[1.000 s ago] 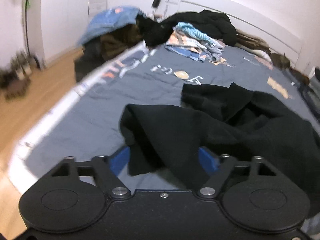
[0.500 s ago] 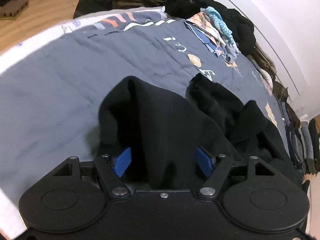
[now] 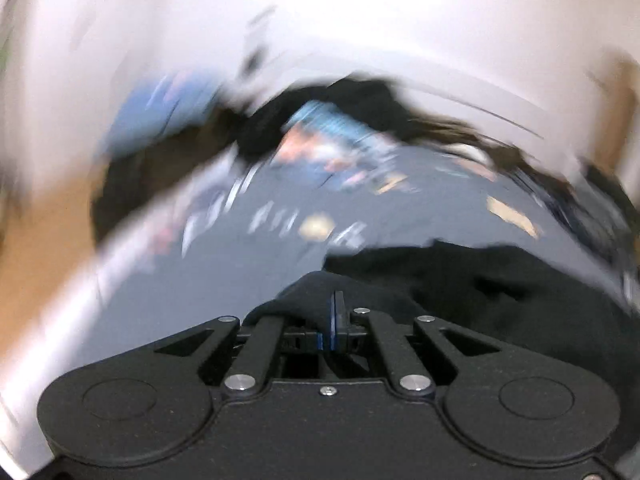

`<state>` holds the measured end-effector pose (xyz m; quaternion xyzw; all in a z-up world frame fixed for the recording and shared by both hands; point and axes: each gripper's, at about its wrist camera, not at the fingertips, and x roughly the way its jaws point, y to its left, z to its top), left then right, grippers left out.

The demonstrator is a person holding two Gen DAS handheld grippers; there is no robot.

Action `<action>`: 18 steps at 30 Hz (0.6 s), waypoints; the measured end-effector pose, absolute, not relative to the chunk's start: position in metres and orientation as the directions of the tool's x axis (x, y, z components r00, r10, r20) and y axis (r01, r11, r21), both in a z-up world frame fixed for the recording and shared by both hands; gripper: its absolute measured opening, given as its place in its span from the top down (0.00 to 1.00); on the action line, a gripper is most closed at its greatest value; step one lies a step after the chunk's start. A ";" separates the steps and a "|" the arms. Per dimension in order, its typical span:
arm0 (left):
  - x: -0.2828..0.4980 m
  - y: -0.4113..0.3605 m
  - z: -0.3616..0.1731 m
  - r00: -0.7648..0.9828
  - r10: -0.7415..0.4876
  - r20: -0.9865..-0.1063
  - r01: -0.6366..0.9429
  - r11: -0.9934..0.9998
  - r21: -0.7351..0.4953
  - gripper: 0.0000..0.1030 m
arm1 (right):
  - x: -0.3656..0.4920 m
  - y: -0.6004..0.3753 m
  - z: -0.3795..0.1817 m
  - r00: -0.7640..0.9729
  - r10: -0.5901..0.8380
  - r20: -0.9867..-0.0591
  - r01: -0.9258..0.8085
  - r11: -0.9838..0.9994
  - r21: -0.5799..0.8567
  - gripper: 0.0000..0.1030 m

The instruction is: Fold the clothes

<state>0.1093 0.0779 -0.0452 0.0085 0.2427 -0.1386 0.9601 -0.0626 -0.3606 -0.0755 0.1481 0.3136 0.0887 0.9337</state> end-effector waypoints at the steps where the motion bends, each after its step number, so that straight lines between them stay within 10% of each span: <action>1: 0.097 0.074 -0.041 0.838 -0.268 -0.474 0.318 0.948 0.027 0.96 | -0.063 -0.360 -0.076 0.787 0.262 -0.558 -0.075 0.939 0.336 0.48; 4: 0.082 0.083 -0.053 0.733 -0.312 -0.604 0.386 0.923 -0.008 0.90 | -0.059 -0.357 -0.078 0.781 0.274 -0.561 -0.081 0.935 0.345 0.48; 8: 0.082 0.122 -0.105 0.566 -0.370 -0.737 0.210 0.929 -0.305 0.46 | -0.059 -0.352 -0.081 0.775 0.291 -0.561 -0.090 0.930 0.357 0.48; 18: 0.052 0.152 -0.113 0.647 -0.134 -0.751 0.204 0.979 0.001 0.43 | -0.054 -0.338 -0.079 0.764 0.316 -0.562 -0.121 0.927 0.356 0.48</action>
